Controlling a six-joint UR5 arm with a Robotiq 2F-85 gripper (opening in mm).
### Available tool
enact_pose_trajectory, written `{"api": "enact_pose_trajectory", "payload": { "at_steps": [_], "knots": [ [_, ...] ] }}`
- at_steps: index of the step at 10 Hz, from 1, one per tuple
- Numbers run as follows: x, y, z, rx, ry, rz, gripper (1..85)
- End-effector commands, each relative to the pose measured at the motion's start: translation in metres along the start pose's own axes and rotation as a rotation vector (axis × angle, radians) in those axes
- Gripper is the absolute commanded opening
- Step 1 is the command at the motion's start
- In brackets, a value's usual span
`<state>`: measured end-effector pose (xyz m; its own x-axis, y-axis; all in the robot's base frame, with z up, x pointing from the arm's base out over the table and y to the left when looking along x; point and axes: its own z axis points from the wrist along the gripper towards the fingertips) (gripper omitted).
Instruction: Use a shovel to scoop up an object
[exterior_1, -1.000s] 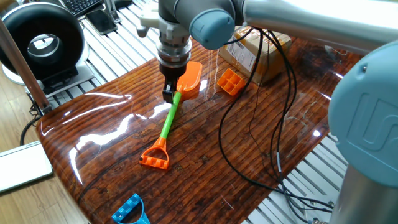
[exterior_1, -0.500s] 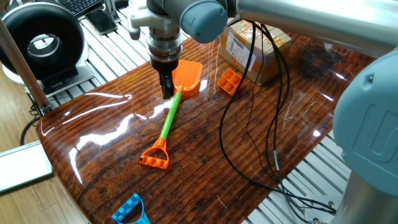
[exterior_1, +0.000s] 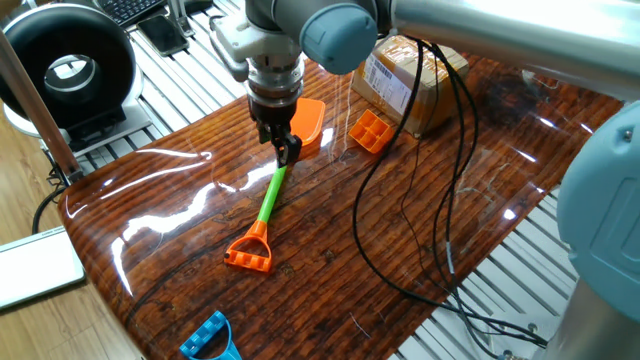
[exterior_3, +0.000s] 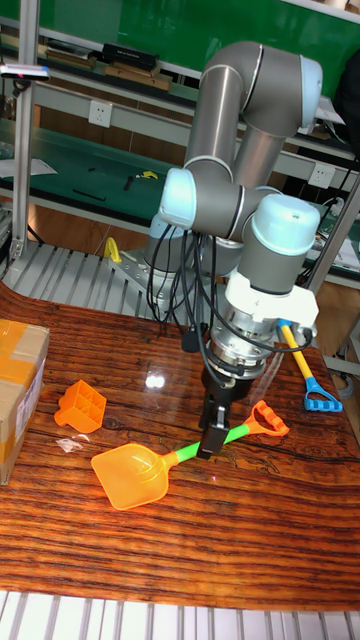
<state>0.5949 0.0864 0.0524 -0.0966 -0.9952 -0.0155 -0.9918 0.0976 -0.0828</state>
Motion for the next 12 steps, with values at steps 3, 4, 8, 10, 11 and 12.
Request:
{"api": "enact_pose_trajectory", "payload": {
  "at_steps": [3,4,8,10,11,12],
  "knots": [
    [-0.009,0.004,-0.001,-0.013,-0.044,-0.059,63.7],
    [-0.022,0.007,0.003,-0.014,-0.064,-0.094,66.7],
    [-0.03,0.008,0.01,-0.007,-0.068,-0.186,67.3],
    [-0.031,0.01,0.008,-0.01,-0.076,-0.327,67.7],
    [-0.032,0.011,0.008,-0.012,-0.079,-0.371,68.0],
    [-0.033,0.013,0.008,-0.018,-0.084,-0.38,67.7]
  ]
}}
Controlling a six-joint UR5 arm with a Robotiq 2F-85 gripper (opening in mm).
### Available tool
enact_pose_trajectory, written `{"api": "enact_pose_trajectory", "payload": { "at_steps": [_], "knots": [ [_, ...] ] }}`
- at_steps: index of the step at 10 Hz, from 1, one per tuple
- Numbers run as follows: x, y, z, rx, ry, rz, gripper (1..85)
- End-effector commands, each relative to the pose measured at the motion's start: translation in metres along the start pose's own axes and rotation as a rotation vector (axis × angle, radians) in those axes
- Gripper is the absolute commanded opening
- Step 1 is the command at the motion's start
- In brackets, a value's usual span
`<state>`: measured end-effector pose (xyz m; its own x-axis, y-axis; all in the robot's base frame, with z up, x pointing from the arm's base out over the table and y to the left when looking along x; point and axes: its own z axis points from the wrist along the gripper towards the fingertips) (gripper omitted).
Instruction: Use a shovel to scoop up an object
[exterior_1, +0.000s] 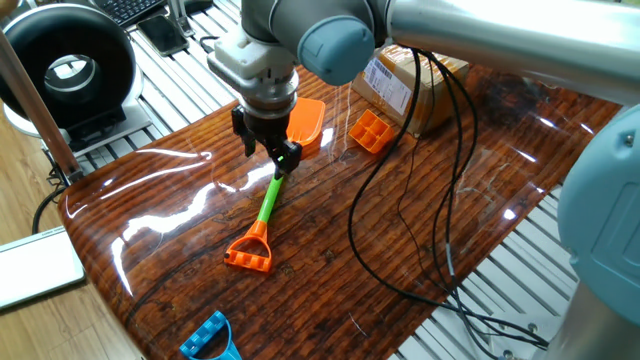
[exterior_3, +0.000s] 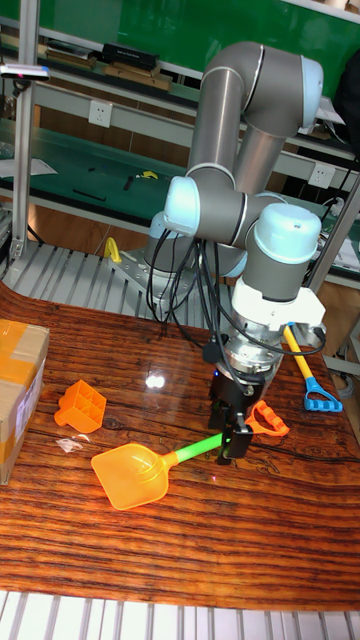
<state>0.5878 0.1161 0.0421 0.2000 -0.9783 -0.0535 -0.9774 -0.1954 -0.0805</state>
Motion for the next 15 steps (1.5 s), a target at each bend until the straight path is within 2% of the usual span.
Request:
{"api": "enact_pose_trajectory", "payload": {
  "at_steps": [1,3,5,8,10,12,15],
  "knots": [
    [-0.007,0.001,-0.002,-0.006,-0.031,-0.081,67.7],
    [-0.009,0.002,-0.002,-0.009,-0.039,-0.093,67.3],
    [-0.015,0.003,0.005,-0.009,-0.045,-0.095,67.3],
    [-0.013,0.012,0.018,0.002,-0.044,-0.081,67.0],
    [0.002,0.016,0.002,-0.017,-0.038,-0.087,64.0],
    [0.003,0.023,-0.002,-0.047,-0.049,-0.107,63.7],
    [0.005,0.021,-0.002,-0.039,-0.039,-0.115,65.0]
  ]
}}
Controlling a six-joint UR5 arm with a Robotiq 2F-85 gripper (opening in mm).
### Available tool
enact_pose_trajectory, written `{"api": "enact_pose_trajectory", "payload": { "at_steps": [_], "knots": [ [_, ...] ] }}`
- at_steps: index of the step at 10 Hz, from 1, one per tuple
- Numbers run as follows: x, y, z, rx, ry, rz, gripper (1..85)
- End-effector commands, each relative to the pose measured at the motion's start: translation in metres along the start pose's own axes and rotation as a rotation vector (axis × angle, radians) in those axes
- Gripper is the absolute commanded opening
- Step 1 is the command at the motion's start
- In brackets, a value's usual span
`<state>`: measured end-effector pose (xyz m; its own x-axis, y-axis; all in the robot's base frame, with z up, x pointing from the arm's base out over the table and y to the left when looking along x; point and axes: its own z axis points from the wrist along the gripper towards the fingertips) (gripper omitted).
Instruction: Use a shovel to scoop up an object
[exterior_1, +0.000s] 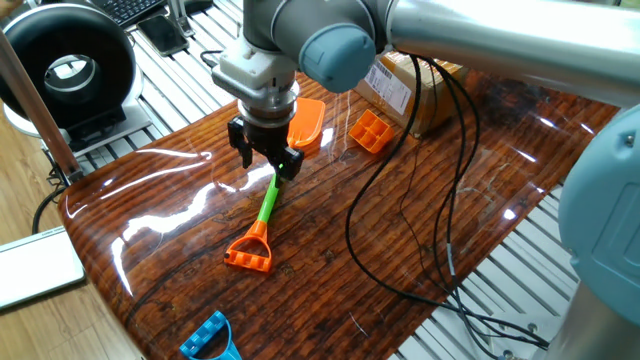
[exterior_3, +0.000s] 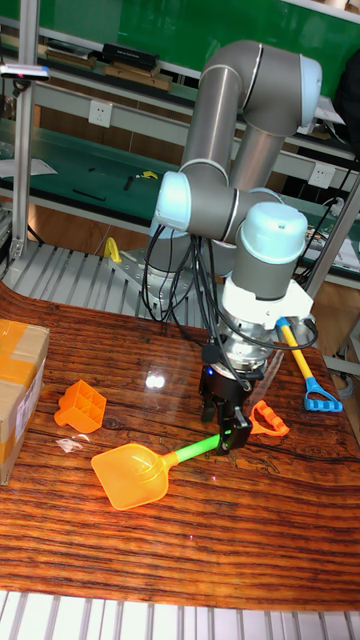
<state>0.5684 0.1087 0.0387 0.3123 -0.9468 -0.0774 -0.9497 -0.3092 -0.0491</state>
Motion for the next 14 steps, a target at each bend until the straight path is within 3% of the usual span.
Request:
{"api": "enact_pose_trajectory", "payload": {
  "at_steps": [1,4,9,12,14],
  "knots": [
    [-0.006,-0.001,0.002,0.004,-0.013,0.006,65.3],
    [-0.009,0.002,0.015,0.019,0.006,0.015,65.3],
    [-0.003,0.008,0.01,-0.004,0.012,-0.007,63.3],
    [-0.009,0.008,0.011,-0.004,-0.008,-0.005,63.0],
    [-0.013,0.002,0.017,0.006,0.007,-0.025,63.0]
  ]
}}
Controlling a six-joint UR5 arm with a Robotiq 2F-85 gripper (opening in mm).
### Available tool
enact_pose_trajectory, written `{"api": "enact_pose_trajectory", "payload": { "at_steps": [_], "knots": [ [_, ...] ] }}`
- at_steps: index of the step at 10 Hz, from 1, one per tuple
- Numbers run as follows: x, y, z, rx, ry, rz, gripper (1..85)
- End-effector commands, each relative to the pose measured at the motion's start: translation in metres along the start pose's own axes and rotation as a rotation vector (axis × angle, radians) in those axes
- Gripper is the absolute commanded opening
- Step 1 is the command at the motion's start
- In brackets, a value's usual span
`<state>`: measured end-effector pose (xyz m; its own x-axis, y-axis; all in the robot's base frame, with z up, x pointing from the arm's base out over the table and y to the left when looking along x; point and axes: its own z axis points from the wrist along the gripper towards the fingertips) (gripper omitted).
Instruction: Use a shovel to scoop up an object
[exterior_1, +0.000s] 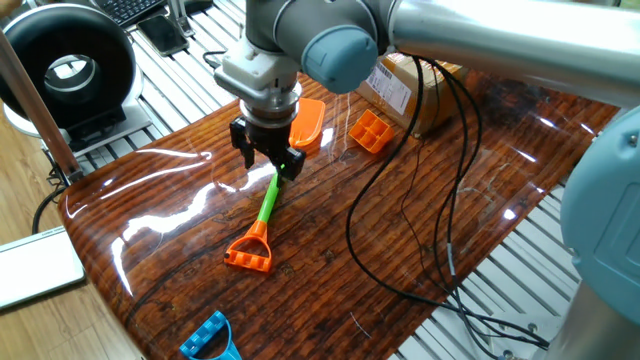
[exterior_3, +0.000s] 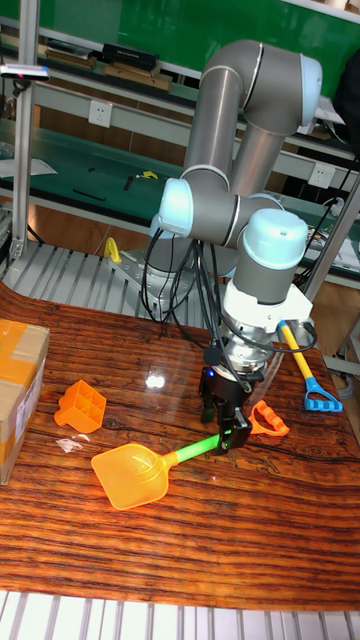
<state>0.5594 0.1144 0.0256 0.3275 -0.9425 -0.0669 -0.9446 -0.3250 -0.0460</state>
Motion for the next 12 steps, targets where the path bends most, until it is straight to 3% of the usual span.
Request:
{"api": "enact_pose_trajectory", "payload": {
  "at_steps": [1,8,10,11,12],
  "knots": [
    [-0.008,-0.008,0.008,0.012,0.005,-0.02,63.0],
    [-0.011,-0.005,0.019,0.023,-0.003,-0.024,59.7],
    [-0.011,0.0,0.02,0.013,-0.006,-0.013,45.0],
    [-0.013,0.003,0.021,0.005,-0.016,0.01,29.0],
    [-0.013,0.004,0.021,0.004,-0.018,0.027,6.3]
  ]
}}
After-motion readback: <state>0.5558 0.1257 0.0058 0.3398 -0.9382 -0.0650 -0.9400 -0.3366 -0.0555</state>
